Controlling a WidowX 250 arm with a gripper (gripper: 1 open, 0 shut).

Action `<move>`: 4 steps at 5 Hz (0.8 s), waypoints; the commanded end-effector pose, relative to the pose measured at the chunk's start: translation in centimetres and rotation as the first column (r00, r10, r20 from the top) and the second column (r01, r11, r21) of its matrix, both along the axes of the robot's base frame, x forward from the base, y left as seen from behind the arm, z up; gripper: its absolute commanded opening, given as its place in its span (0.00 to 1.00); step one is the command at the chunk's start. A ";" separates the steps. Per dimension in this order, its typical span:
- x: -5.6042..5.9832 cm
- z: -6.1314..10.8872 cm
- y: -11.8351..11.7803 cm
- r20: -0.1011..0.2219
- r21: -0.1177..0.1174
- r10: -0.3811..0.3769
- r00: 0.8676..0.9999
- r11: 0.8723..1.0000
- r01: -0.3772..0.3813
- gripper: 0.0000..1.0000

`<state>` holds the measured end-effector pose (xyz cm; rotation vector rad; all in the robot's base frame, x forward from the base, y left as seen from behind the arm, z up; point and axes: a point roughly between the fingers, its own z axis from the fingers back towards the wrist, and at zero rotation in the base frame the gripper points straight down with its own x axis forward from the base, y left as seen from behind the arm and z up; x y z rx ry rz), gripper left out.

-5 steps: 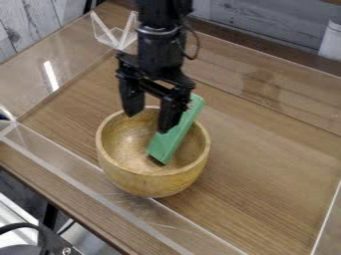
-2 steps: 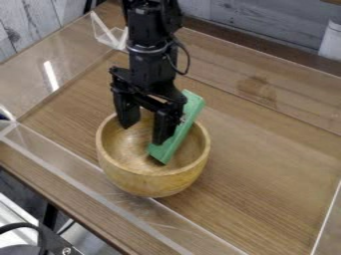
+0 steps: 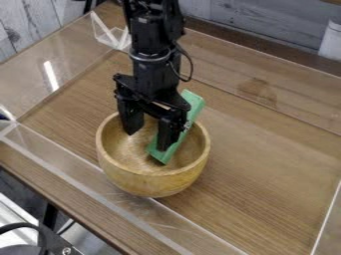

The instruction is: Remove the green block from inside the brown bowl and put it on the table

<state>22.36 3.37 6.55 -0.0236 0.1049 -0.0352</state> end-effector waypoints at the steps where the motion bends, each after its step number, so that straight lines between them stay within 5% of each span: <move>1: 0.6 0.3 -0.3 0.036 0.000 -0.007 0.999 1.000 0.007 1.00; 4: 1.0 0.0 -0.5 0.049 -0.018 -0.001 0.999 1.000 0.002 1.00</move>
